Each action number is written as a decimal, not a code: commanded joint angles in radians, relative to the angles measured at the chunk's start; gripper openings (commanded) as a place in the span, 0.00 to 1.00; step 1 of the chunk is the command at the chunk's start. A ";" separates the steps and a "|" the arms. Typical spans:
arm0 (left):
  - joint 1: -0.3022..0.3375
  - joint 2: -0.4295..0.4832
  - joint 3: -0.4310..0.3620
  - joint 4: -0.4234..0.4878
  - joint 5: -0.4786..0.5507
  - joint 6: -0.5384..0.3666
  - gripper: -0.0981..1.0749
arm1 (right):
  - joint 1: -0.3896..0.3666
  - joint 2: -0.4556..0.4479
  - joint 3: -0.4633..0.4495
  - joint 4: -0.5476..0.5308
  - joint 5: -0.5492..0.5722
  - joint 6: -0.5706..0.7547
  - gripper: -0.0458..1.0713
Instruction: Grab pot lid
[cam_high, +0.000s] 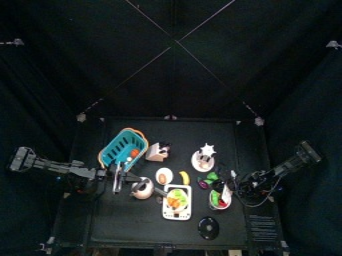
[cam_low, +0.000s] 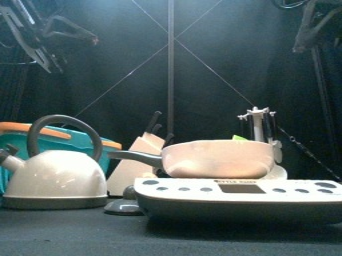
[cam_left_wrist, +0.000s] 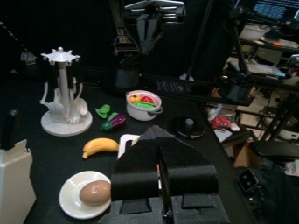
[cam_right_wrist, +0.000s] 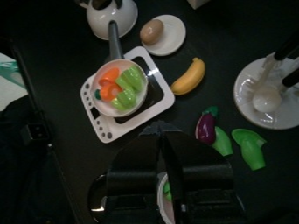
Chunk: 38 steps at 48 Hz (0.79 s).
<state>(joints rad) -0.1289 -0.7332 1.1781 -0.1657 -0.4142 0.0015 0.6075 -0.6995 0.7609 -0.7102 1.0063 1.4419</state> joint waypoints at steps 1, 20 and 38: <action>0.003 0.002 -0.011 0.006 -0.003 0.003 0.06 | 0.137 0.029 -0.015 -0.080 0.114 0.126 0.19; 0.011 0.002 -0.012 0.029 -0.003 0.003 0.07 | 0.388 0.219 0.026 -0.238 0.169 0.537 0.23; 0.032 0.002 -0.012 0.028 -0.002 0.000 0.07 | 0.480 0.515 -0.072 -0.236 0.150 0.604 0.37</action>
<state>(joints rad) -0.0997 -0.7332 1.1796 -0.1381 -0.4126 0.0015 1.0723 -0.2408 0.7455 -0.9480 1.1628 2.0417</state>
